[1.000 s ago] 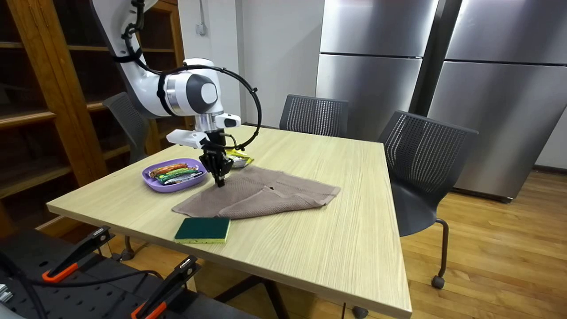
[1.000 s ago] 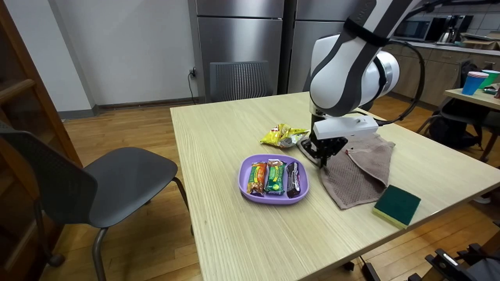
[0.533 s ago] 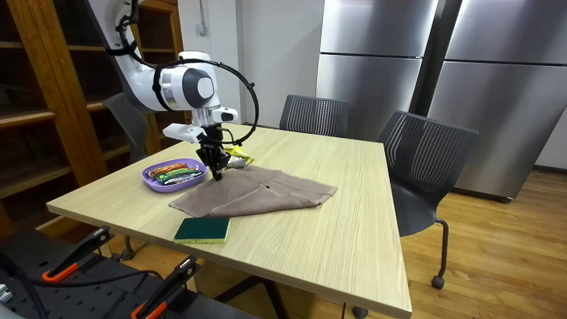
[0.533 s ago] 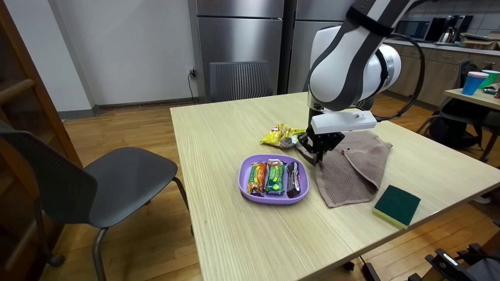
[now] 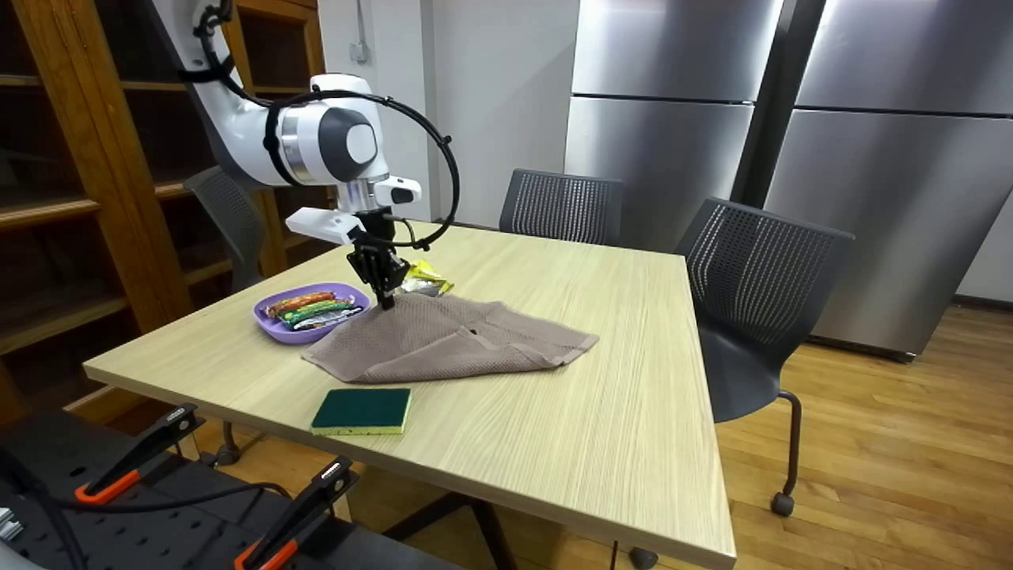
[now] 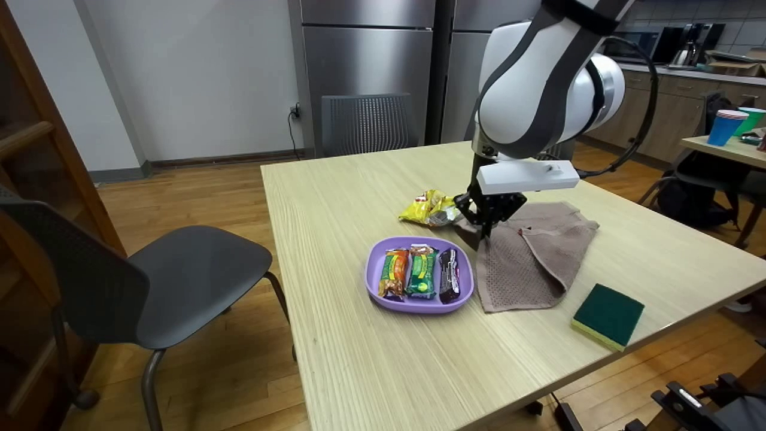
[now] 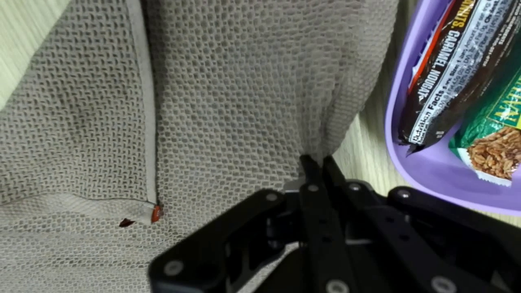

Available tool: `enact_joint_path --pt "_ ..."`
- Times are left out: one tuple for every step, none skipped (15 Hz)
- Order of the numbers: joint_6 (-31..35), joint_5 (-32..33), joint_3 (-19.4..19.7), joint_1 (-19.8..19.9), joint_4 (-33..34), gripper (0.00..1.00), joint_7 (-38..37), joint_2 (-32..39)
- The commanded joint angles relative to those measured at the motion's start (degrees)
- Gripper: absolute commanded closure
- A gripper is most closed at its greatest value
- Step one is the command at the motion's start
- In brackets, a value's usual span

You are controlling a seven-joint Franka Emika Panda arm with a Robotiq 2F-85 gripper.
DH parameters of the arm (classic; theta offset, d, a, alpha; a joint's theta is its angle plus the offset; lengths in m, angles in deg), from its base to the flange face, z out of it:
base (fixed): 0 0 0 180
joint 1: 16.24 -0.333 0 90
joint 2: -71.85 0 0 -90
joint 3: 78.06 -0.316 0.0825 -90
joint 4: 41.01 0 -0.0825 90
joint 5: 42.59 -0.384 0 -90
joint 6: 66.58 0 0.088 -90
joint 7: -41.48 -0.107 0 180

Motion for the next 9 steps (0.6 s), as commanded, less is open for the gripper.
enact_joint_path --pt "0.82 1.00 -1.25 0.64 -2.51 0.99 0.94 -3.09" --pt "0.86 1.09 -1.36 0.52 -2.56 0.99 0.95 -3.21" --pt "0.86 1.14 -1.54 0.45 -2.61 0.99 1.04 -3.36" --pt "0.97 1.20 -1.71 0.35 -2.68 0.99 1.09 -3.48" --pt "0.93 1.34 -1.79 0.16 -2.65 0.99 1.05 -3.57" --pt "0.83 1.41 -2.03 0.05 -2.60 0.99 1.12 -3.67" --pt "0.90 1.47 -2.20 -0.04 -2.60 0.99 1.10 -3.77" --pt "0.85 1.55 -2.36 -0.19 -2.57 0.99 1.03 -3.94" --pt "0.87 1.54 -2.58 -0.28 -2.55 0.99 0.98 -4.11"
